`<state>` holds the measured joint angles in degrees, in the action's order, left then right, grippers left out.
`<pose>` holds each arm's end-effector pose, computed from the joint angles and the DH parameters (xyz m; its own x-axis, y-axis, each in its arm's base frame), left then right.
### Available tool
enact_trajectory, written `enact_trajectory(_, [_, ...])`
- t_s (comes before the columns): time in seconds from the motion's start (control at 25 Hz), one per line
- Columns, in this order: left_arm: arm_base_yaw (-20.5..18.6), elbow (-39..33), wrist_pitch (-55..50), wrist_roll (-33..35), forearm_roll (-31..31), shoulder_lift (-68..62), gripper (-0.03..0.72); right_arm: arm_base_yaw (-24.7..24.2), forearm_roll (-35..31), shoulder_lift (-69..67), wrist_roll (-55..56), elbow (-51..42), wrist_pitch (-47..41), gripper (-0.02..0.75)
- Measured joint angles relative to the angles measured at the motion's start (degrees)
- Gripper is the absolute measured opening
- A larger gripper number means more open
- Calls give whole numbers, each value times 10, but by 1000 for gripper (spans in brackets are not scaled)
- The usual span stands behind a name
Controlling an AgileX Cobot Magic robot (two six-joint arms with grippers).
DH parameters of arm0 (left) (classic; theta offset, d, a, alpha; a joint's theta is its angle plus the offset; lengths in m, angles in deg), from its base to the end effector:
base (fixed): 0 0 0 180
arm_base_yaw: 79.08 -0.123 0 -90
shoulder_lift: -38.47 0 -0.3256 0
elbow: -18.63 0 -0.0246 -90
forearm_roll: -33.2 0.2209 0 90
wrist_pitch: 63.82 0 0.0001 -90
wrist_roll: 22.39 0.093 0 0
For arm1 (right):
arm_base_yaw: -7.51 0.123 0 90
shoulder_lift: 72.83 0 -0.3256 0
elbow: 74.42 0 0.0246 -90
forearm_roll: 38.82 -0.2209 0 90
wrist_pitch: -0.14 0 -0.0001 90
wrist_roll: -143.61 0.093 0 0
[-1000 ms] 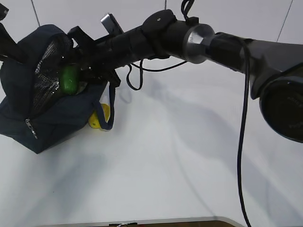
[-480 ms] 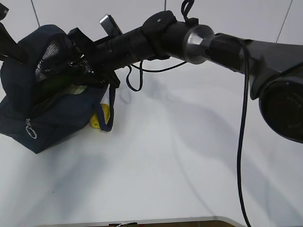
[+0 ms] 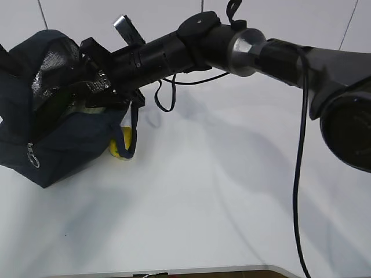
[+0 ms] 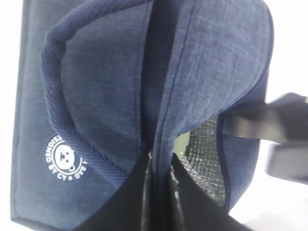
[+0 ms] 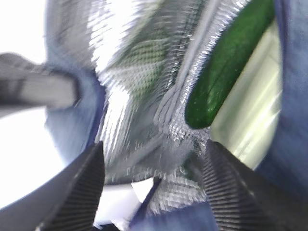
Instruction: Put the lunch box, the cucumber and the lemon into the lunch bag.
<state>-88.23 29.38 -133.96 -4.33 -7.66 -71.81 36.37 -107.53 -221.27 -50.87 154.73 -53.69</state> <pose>0.3595 -0.0001 0.3456 -0.9474 -0.1291 -0.2929 0.0699 0.8094 -0.5831 0.4471 0.3263 0.2463 -0.9510 -0.0198 -0.3085 -0.2905 0.3983 0.8700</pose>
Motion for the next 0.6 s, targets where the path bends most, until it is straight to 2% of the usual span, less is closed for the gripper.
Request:
enact_trajectory(0.2, [-28, 0, 0, -3, 0, 0, 0, 0, 8, 12, -15, 10, -16, 513])
enact_trajectory(0.4, [-38, 0, 0, -8, 19, 0, -1, -1, 39, 18, -17, 48, -46, 513])
enact_trajectory(0.6, [-47, 0, 0, -24, 51, 0, -1, -1, 137, 19, 29, 96, -85, 513])
